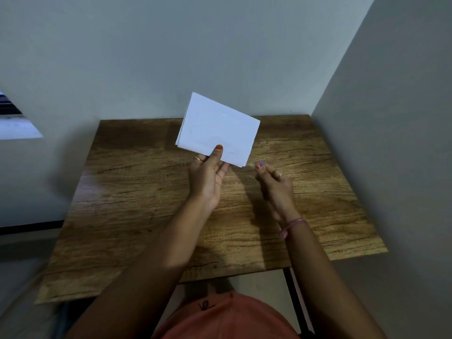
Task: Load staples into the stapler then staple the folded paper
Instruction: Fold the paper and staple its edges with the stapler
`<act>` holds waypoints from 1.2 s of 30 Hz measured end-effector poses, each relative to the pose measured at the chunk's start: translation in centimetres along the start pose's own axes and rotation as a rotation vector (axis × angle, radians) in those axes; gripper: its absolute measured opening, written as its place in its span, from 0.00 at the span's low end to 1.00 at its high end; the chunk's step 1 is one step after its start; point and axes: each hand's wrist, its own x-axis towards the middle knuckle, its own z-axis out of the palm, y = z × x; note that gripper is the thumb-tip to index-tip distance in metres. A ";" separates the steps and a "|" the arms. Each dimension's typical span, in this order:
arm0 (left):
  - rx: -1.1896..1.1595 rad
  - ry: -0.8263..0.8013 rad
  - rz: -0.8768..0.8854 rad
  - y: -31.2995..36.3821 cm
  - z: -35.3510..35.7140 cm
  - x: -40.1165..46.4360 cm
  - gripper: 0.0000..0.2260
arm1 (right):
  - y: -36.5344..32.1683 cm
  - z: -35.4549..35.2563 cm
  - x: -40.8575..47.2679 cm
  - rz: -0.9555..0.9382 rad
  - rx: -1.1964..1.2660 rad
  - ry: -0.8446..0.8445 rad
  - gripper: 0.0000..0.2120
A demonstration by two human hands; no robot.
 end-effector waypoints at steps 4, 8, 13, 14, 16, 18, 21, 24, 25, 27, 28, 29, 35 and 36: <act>0.028 -0.106 -0.020 1.1 -0.3 0.2 0.09 | 1.5 -2.6 1.7 -0.186 -0.869 0.156 0.18; 0.103 -0.186 -0.054 1.8 -0.3 0.3 0.09 | 2.6 -3.1 1.7 -0.202 -1.245 0.157 0.22; 0.277 -0.302 -0.099 2.8 -0.9 0.4 0.09 | 0.7 -2.7 1.9 -0.145 -1.266 0.107 0.27; 0.319 -0.318 -0.105 3.1 -1.0 0.5 0.09 | -0.6 -2.4 1.9 -0.173 -1.194 0.114 0.25; 0.390 -0.335 -0.115 3.5 -1.2 0.7 0.11 | -3.6 -1.7 1.3 -0.212 -0.863 0.090 0.16; 0.434 -0.344 -0.116 3.8 -1.3 0.9 0.10 | -6.4 -0.6 0.2 -0.119 -0.429 -0.058 0.14; 0.521 -0.365 -0.105 4.2 -1.3 1.1 0.11 | -9.1 -0.1 -1.1 -0.047 -0.247 -0.300 0.18; 0.629 -0.380 -0.099 4.6 -1.3 1.3 0.13 | -9.6 0.3 -1.4 -0.068 -0.329 -0.393 0.13; 0.651 -0.394 -0.100 4.8 -1.2 1.3 0.12 | -9.6 0.4 -1.3 -0.072 -0.343 -0.387 0.12; 0.686 -0.425 -0.103 5.1 -1.1 1.4 0.12 | -9.7 0.4 -1.4 -0.070 -0.348 -0.382 0.13; 0.709 -0.441 -0.102 5.4 -1.1 1.5 0.11 | -9.7 0.4 -1.4 -0.070 -0.342 -0.386 0.14; 0.735 -0.458 -0.104 5.8 -1.0 1.5 0.11 | -9.8 0.3 -1.3 -0.069 -0.336 -0.390 0.14; 0.744 -0.506 -0.218 7.3 -0.3 2.2 0.12 | -9.8 0.1 -1.1 -0.095 -0.313 -0.442 0.11; 0.733 -0.506 -0.235 7.3 -0.2 2.2 0.10 | -9.8 0.2 -1.2 -0.109 -0.323 -0.461 0.11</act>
